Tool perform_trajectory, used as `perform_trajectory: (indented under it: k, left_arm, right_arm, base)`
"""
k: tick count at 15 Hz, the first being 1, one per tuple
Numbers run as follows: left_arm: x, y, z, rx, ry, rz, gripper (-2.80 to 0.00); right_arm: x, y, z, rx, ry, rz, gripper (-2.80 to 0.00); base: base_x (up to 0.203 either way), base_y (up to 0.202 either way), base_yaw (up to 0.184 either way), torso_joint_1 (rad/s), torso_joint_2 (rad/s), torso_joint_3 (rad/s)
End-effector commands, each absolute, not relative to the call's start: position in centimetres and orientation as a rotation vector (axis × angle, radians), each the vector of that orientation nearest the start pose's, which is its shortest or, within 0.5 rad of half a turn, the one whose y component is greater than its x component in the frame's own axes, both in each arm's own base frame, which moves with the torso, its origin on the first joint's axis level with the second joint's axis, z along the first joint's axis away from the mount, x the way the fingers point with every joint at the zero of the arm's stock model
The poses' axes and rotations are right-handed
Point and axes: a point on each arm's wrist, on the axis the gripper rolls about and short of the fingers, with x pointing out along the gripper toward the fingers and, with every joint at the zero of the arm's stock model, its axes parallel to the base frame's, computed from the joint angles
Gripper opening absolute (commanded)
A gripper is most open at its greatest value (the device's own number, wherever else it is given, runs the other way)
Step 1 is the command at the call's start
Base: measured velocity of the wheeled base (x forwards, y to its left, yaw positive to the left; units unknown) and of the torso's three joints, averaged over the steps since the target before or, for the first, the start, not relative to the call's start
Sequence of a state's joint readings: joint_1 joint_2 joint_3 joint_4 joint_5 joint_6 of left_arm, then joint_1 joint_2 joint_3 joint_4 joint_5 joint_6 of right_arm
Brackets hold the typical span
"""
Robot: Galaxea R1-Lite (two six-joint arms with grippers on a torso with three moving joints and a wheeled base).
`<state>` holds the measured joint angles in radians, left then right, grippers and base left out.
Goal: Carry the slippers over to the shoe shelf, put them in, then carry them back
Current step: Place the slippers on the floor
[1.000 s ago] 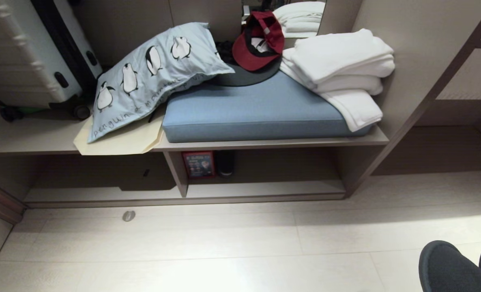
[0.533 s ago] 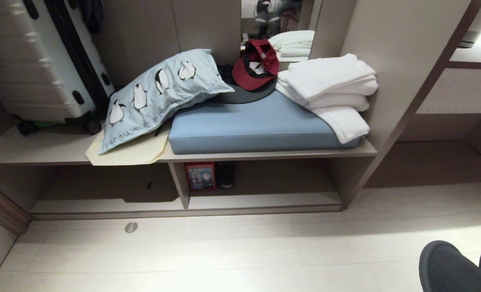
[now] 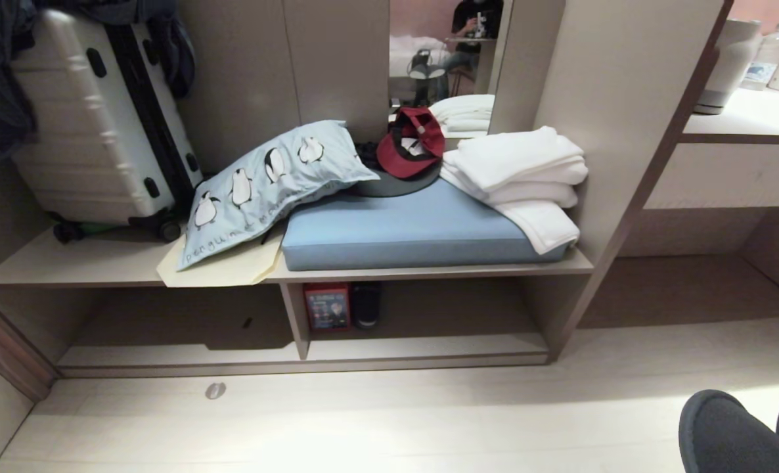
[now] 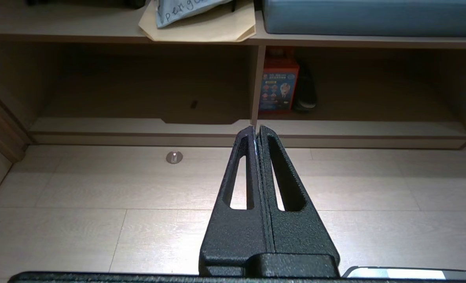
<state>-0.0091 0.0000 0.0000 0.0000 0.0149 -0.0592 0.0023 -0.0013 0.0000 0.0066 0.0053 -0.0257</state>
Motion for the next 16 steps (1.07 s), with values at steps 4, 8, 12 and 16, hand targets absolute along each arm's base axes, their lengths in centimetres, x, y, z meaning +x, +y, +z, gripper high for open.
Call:
perform_trajectory:
  k: [4,8,12,16]
  left_arm:
    - [-2.27,0.06,7.55,-0.06,0.001,0.006,-2.8]
    - [-2.27,0.06,7.57,-0.06,0.0,0.006,-2.8]
    - [-2.27,0.06,7.57,-0.06,0.0,0.006,-2.8]
    - [-2.27,0.06,7.57,-0.06,0.0,0.006,-2.8]
  right_arm:
    - [-2.29,0.01,7.44,-0.026,0.004,0.009,-2.8]
    - [-2.29,0.01,7.44,-0.026,0.004,0.009,-2.8]
    - [-2.29,0.01,7.44,-0.026,0.004,0.009,-2.8]
    - [-2.29,0.01,7.44,-0.026,0.004,0.009,-2.8]
  base:
    - [0.0,0.0,0.0,0.003,0.0,0.208]
    - [0.0,0.0,0.0,0.003,0.0,0.188]
    - [0.0,0.0,0.0,0.005,0.0,0.041]
    - [0.0,0.0,0.0,0.0,0.0,0.0]
